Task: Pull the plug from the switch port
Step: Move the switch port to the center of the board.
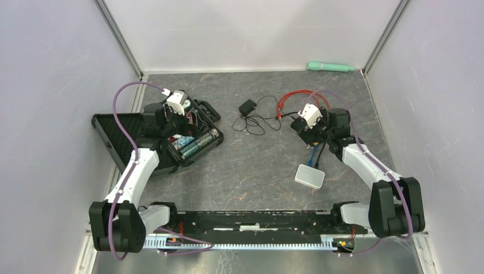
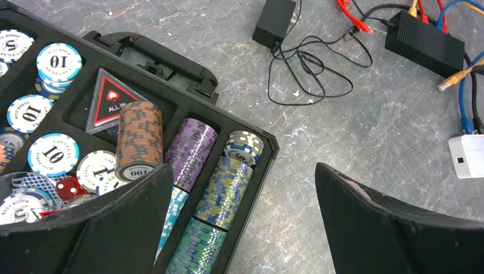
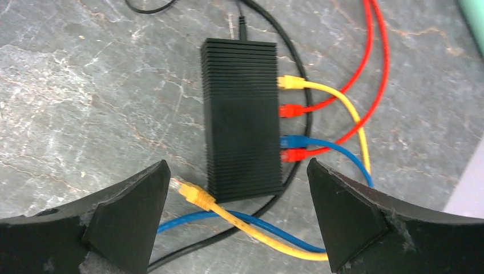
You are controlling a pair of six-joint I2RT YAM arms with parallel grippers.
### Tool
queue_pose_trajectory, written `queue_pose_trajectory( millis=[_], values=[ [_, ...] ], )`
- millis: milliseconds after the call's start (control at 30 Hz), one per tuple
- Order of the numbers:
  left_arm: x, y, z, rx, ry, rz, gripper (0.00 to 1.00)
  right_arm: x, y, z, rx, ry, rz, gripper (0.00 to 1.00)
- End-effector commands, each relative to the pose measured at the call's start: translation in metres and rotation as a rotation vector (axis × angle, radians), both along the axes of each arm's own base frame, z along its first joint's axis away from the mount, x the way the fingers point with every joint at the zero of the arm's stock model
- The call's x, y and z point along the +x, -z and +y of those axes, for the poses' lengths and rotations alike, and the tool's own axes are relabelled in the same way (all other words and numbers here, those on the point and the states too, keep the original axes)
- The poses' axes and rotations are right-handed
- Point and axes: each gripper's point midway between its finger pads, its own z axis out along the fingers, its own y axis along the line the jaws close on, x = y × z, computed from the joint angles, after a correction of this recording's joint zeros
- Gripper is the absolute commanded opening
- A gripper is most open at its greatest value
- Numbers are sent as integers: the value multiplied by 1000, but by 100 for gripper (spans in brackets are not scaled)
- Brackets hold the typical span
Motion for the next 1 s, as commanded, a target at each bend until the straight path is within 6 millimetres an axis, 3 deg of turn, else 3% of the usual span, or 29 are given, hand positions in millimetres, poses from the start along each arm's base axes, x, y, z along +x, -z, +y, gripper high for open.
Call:
queue_pose_trajectory(
  millis=[0, 167, 333, 633, 967],
  values=[
    [5, -34, -2, -2, 38, -97, 100, 12, 1, 11, 17, 22, 9, 98],
    [1, -45, -5, -15, 56, -128, 100, 27, 5, 11, 3, 62, 45, 98],
    [-2, -54, -6, -24, 56, -150, 100, 40, 5, 24, 40, 27, 113, 98],
    [-7, -56, -14, -70, 88, -144, 100, 54, 37, 43, 16, -109, 305, 94],
    [-6, -55, -14, -69, 87, -139, 100, 58, 51, 33, -59, -149, 362, 95]
  ],
)
